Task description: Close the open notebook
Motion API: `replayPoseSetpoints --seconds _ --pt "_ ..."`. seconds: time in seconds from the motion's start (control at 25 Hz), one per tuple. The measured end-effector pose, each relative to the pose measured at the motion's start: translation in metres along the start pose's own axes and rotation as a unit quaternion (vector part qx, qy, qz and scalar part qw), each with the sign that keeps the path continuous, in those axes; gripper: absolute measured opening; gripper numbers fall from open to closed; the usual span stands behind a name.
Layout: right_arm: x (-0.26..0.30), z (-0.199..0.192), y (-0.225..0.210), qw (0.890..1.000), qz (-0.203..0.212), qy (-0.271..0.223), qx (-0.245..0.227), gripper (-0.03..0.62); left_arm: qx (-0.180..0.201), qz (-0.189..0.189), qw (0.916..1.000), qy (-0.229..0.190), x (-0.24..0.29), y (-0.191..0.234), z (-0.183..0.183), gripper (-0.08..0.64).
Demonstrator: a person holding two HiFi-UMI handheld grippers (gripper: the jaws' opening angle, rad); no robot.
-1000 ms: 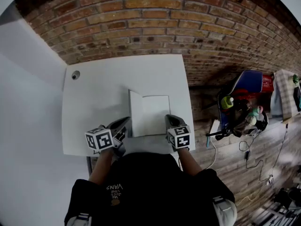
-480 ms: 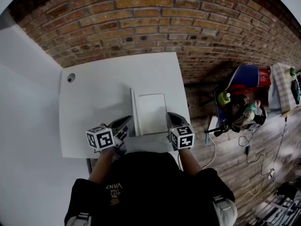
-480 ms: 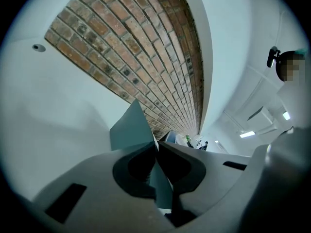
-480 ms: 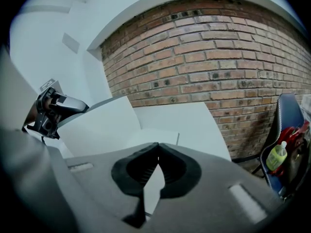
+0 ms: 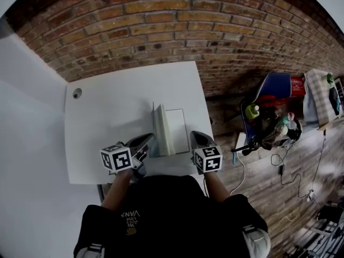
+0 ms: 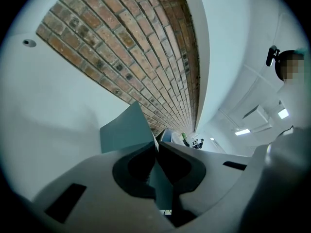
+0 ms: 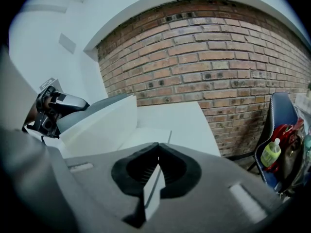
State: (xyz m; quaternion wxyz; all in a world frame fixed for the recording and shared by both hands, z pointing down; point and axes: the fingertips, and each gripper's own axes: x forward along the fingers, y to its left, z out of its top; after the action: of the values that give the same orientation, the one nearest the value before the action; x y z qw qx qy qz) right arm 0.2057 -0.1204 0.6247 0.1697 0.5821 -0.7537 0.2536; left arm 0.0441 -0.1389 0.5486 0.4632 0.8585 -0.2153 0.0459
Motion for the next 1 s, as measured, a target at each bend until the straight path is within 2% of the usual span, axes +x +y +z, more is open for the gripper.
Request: replayPoseSetpoints --seconds 0.56,1.0 --pt "-0.015 -0.009 -0.013 1.000 -0.010 0.005 0.012 -0.002 -0.001 -0.031 0.9994 0.015 0.031 -0.016 -0.007 0.032" --pt "-0.027 -0.011 -0.032 1.000 -0.020 -0.001 0.016 -0.002 0.015 -0.043 0.9984 0.034 0.063 -0.026 -0.021 0.032"
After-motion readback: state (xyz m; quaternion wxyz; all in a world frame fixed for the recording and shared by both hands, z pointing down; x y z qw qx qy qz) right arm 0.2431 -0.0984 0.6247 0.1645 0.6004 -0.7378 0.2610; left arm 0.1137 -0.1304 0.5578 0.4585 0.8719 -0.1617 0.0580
